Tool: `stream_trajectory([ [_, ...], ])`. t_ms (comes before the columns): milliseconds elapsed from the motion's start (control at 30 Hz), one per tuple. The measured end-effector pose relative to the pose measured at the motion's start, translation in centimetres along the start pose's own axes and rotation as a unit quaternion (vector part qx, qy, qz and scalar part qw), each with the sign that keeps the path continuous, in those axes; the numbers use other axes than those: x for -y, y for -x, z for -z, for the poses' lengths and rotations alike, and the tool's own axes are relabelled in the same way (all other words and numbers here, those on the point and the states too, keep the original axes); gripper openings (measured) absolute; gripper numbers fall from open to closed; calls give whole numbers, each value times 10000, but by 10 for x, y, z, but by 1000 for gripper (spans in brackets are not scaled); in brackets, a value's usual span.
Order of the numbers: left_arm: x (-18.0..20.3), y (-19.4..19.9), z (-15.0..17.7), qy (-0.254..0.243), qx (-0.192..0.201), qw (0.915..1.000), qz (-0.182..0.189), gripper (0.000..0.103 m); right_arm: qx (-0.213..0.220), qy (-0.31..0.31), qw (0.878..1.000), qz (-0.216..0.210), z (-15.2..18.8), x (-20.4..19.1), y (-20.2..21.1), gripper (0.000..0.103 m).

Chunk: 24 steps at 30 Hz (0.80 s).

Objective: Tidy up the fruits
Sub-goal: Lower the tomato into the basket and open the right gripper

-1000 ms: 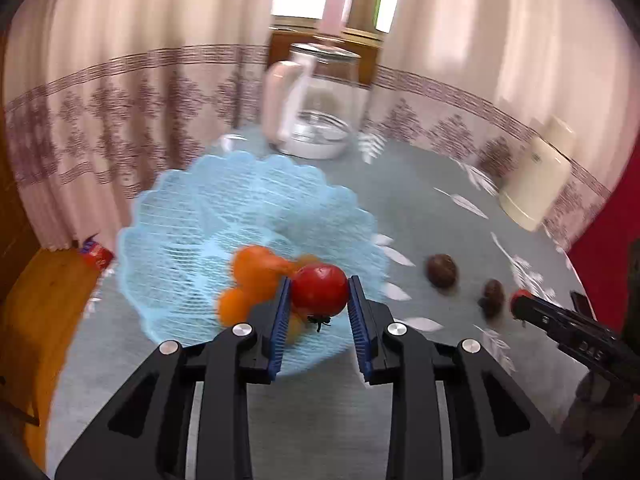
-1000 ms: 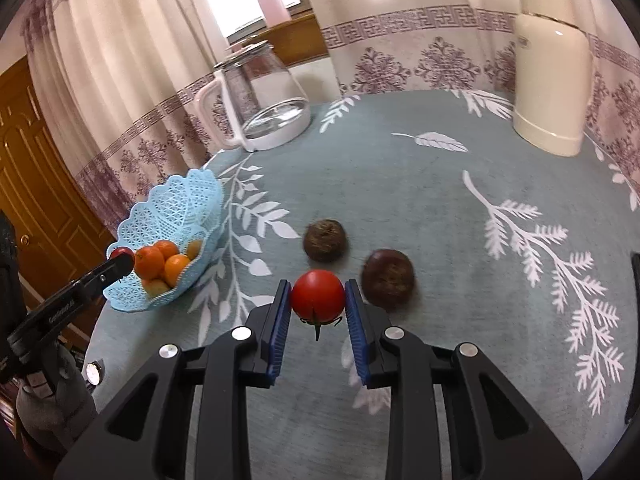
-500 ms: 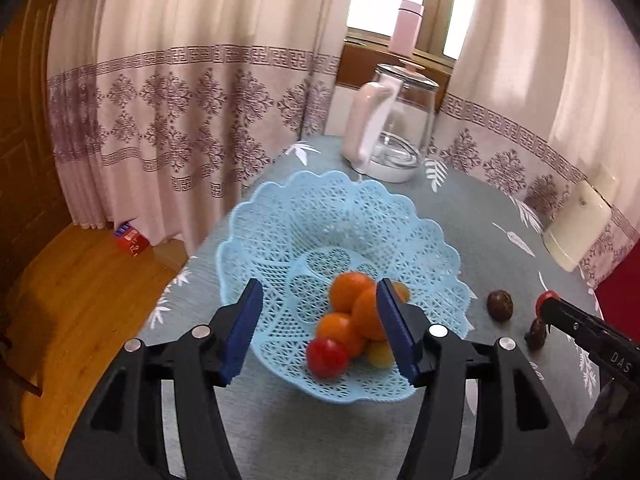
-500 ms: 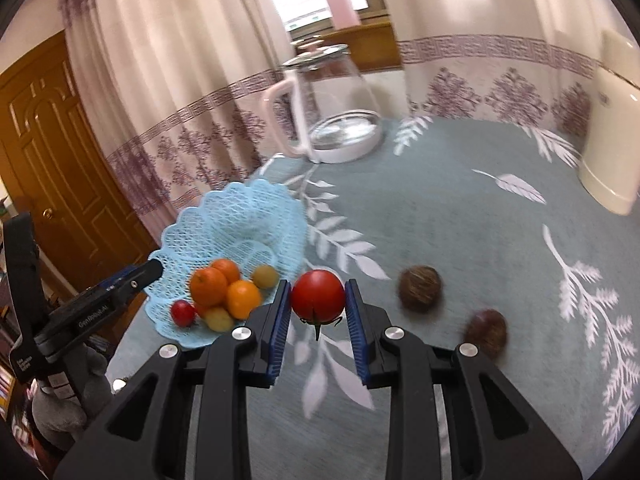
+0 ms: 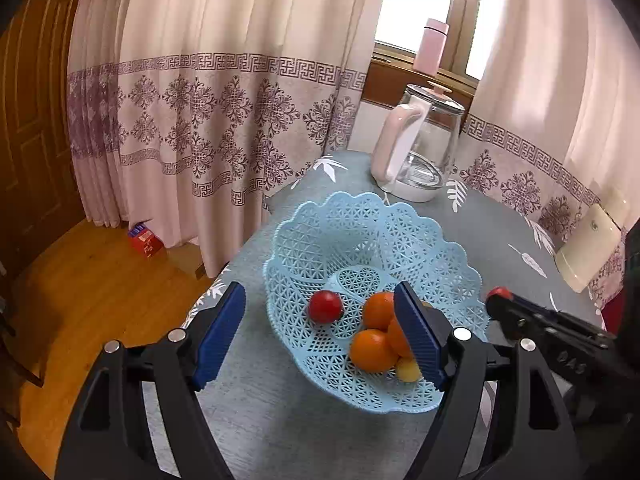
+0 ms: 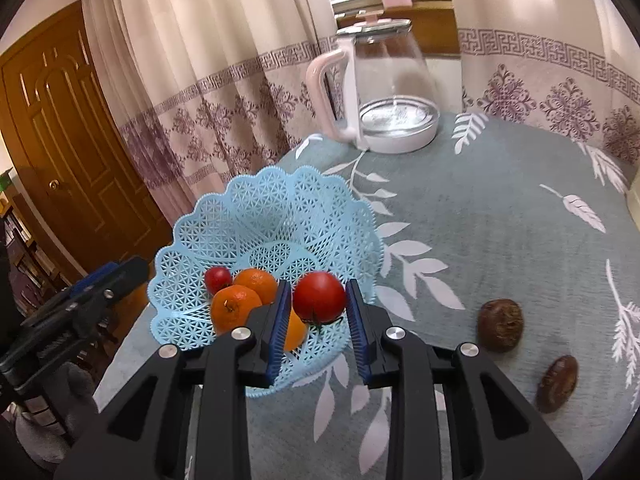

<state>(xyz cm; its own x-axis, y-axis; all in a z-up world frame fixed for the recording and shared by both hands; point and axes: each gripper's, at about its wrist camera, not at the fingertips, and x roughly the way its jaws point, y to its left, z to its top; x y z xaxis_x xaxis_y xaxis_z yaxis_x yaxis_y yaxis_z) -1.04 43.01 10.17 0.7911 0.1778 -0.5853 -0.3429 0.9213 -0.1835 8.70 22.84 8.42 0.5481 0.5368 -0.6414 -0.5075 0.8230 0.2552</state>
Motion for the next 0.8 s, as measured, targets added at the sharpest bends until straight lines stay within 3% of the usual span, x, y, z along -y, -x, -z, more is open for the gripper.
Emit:
stream_trajectory([
  [267,-6,-2,0,85,-22,10000,-25,78,-135,17,9999,-27,6,-5,-10,32],
  [400,-7,-4,0,110,-48,9999,-33,78,-80,185,9998,-55,11,-14,-5,51],
  [567,-6,-3,0,116,-44,9999,-38,80,-191,603,9978,-182,16,-36,-8,53],
  [700,-6,-4,-1,135,-30,9999,-31,83,-336,1054,9939,-32,21,-50,-19,57],
  [800,-7,-3,-1,131,-26,9999,-36,83,-341,1075,9936,73,20,-47,-26,68],
])
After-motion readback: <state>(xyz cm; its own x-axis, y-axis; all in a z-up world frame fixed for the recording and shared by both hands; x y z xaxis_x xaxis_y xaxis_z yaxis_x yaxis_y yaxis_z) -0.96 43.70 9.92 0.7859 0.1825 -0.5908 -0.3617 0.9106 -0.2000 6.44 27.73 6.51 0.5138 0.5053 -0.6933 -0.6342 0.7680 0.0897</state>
